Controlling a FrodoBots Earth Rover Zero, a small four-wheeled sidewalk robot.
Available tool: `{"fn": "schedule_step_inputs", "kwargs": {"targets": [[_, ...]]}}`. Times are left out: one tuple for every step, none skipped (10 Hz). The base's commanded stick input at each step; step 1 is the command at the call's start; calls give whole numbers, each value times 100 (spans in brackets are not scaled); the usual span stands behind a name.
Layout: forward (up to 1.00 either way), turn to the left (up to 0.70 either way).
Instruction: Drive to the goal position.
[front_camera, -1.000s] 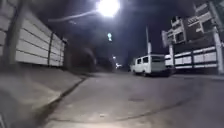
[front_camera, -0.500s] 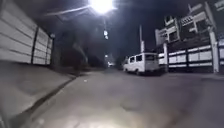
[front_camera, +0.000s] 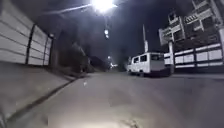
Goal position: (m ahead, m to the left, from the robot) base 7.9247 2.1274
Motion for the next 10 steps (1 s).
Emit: {"fn": "schedule_step_inputs", "kwargs": {"targets": [[98, -11], [98, 0], [98, 0], [98, 0], [98, 0], [98, 0], [98, 0], [98, -26], [98, -18], [98, 0]]}}
